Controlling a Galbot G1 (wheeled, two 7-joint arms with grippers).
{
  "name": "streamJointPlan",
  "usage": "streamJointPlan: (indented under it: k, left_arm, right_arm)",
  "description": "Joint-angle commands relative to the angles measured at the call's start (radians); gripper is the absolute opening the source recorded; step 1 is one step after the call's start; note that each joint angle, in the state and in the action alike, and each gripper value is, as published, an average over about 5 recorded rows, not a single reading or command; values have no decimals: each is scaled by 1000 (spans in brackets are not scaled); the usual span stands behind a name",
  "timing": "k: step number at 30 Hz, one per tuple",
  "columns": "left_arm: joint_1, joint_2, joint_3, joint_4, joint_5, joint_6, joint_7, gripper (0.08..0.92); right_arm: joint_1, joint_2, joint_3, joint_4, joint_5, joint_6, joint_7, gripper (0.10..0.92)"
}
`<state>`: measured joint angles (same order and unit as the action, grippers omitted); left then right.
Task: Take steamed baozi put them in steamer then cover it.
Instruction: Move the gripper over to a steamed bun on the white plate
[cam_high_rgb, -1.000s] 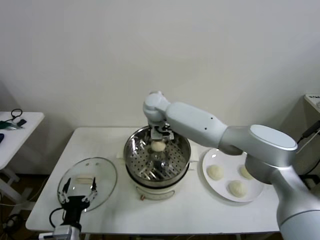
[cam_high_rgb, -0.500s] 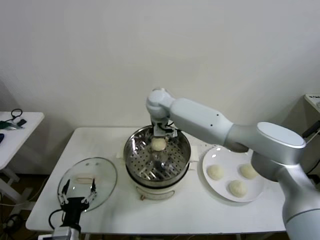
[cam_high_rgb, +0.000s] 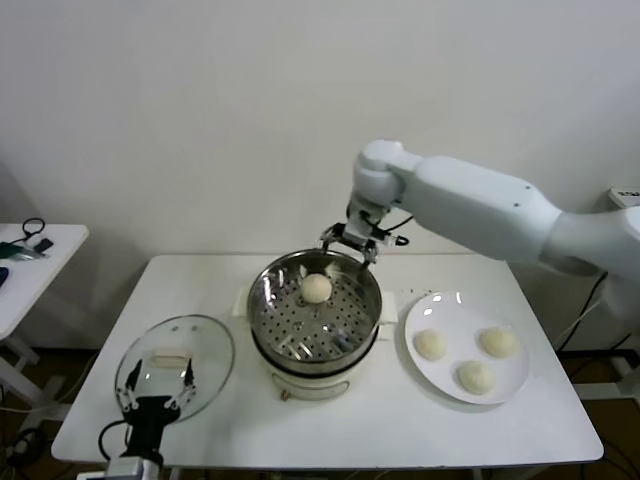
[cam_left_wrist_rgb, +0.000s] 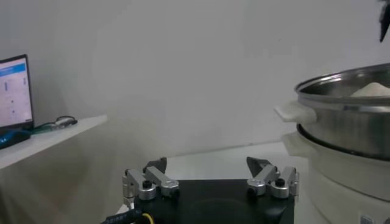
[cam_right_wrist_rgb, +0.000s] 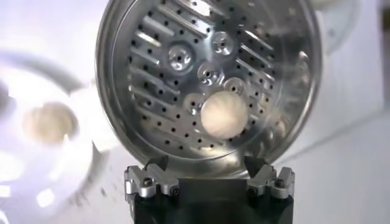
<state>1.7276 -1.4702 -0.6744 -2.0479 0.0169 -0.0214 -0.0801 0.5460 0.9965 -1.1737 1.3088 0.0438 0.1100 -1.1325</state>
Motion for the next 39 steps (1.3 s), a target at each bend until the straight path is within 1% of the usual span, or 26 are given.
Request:
streamJointPlan:
  k: [1,5,12,19,26,39]
  left_arm:
    - [5,4,2,-6,1,-1,-1,823]
    - [13,5,1,-10,2,-2,-2,823]
    - [32,-1,-2,-22,3,-8,-4,823]
    - [44,-1,-10,-26,2,-11,-5,823]
    - [44,-6,-12,-19,1,-12,-13,823]
    - [36,-9,-15,0,-2,-9,-17,823]
  right_arm:
    - [-13,-284,-67,103,344,-394,71,823]
    - [-118,-352,8,99,354,-410,22,823]
    - [-291,-380,115,22,236,-388,1,823]
    - [-434,-336,199,-88,131,-350,-5,823]
    - [-503,-276,236,-169,68,-331,-9,823]
    - [-541,-177,260,-249,39,-314,5,823]
